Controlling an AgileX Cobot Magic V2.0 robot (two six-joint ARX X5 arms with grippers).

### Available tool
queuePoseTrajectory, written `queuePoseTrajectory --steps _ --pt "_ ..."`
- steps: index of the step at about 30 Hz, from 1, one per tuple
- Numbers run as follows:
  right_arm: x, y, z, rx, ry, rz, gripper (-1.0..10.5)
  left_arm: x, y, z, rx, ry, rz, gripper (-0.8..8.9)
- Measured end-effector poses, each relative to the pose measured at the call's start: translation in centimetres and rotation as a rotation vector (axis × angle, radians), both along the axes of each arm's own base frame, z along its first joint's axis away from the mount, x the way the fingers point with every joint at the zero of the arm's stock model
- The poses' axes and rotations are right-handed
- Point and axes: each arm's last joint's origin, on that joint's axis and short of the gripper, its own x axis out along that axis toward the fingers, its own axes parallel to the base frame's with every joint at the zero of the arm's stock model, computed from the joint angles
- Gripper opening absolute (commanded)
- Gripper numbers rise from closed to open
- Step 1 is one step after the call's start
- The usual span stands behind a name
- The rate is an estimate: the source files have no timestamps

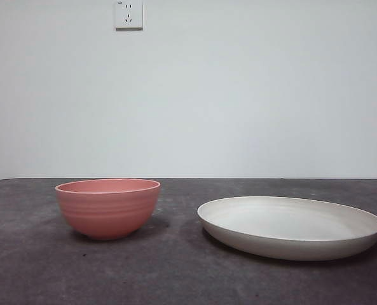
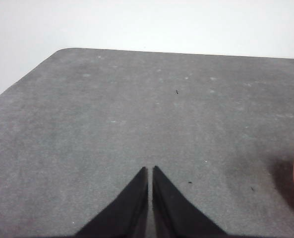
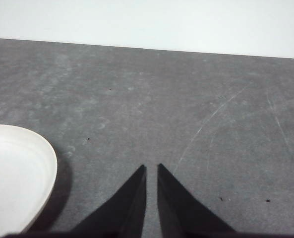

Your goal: Place the red bowl on the white plate

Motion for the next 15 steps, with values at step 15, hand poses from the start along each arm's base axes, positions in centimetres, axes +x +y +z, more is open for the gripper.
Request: queuePoseTrajectory --steps 15 --pt "0.00 0.03 0.02 0.023 -0.002 0.006 0.3 0.00 0.00 0.00 0.000 0.000 0.000 0.19"
